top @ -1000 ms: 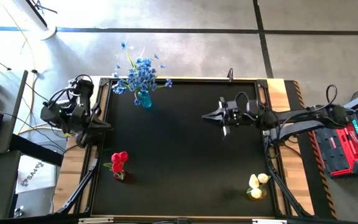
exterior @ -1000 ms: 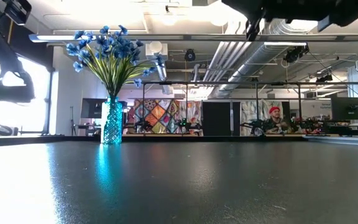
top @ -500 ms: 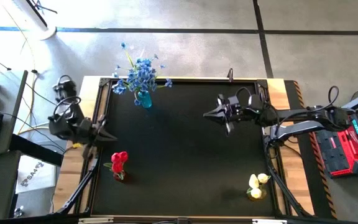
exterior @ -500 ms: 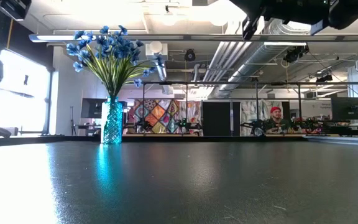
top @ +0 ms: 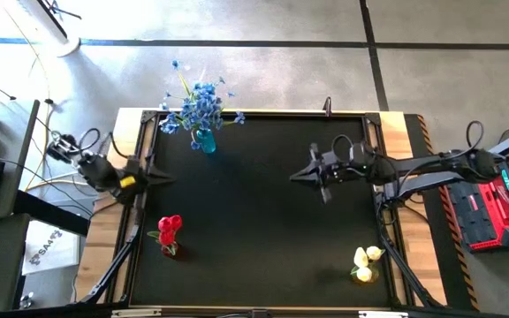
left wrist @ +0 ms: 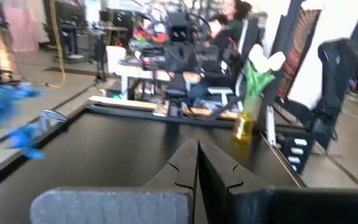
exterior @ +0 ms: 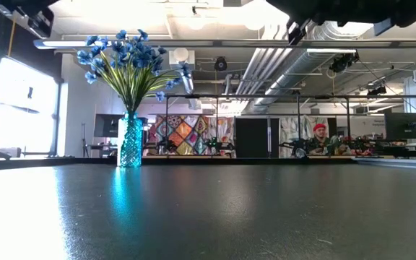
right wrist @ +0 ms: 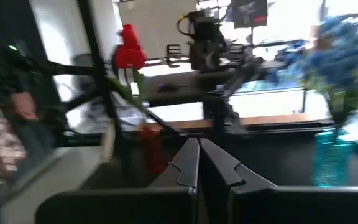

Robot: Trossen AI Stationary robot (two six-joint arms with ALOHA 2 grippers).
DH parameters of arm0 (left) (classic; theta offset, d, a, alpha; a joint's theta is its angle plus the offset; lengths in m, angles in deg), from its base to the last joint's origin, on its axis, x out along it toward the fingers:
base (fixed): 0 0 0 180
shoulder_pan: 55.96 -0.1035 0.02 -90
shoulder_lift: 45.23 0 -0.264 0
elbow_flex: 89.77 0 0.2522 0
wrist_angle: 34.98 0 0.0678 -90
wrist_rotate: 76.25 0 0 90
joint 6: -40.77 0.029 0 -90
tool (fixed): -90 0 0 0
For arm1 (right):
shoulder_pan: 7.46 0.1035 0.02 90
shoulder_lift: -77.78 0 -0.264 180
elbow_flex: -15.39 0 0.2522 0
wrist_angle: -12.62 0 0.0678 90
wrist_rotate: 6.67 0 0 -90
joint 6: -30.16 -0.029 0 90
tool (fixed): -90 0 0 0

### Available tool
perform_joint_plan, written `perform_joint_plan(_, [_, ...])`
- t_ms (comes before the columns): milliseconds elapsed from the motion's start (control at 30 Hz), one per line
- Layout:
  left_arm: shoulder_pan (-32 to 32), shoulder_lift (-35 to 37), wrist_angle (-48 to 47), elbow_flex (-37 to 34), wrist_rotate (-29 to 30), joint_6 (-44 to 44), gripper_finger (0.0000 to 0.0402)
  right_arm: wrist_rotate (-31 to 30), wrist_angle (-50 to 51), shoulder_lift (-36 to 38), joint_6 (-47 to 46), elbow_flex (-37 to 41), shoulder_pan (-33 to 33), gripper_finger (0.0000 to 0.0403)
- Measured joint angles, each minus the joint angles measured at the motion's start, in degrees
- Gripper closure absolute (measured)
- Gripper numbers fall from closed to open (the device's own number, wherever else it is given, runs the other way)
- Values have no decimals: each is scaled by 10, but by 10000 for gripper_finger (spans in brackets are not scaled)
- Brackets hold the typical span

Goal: Sort flowers into vase by color
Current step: Return to Home Position

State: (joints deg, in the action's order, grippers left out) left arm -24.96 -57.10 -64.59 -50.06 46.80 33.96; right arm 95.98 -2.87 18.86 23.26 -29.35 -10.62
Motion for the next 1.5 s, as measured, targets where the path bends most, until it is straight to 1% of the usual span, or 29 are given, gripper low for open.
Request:
perform_joint_plan(100, [-26,51,-41,1,-20,0,401,-6,36,27,29,0,-17,403])
perform_joint_plan(200, [-36,92,-77,0,-29,0,401,-4,77,63,49,0,-34,403])
perform_joint_plan(333, [-37,116,-60,1,-34,34,401,9,142,124,65,6,-49,403])
perform_joint_plan(400, [-37,116,-65,1,-33,45,401,7,124,163,55,42,-56,403])
perform_joint_plan(467, [-37,111,-61,-7,-31,34,401,-10,61,200,24,96,-59,403])
perform_joint_plan(600, [-37,98,-2,-68,-44,14,401,-54,-79,252,-67,204,-59,403])
perform_joint_plan(667, [-37,93,40,-92,-40,14,401,-61,-93,267,-95,234,-57,403])
perform_joint_plan(733, [-37,92,51,-111,-30,11,401,-61,-91,277,-104,254,-54,403])
perform_joint_plan(867, [-42,93,51,-130,-20,-6,401,-59,-86,291,-81,287,-54,403])
perform_joint_plan(967, [-56,92,50,-138,-26,-5,401,-43,-87,315,-67,304,-70,403])
perform_joint_plan(1067, [-76,93,50,-139,-28,2,401,0,-58,350,-72,304,-94,403])
perform_joint_plan(1133, [-94,93,50,-139,-41,9,401,27,-40,376,-76,304,-113,403])
perform_joint_plan(1233, [-130,93,50,-139,-76,9,401,54,4,419,-76,304,-143,403])
perform_joint_plan(1333, [-177,92,50,-139,-125,9,401,71,46,455,-64,304,-173,403])
perform_joint_plan(1400, [-209,92,50,-139,-158,9,401,86,63,475,-61,304,-192,403])
perform_joint_plan(1500, [-246,92,50,-139,-192,5,401,118,85,499,-62,304,-219,403])
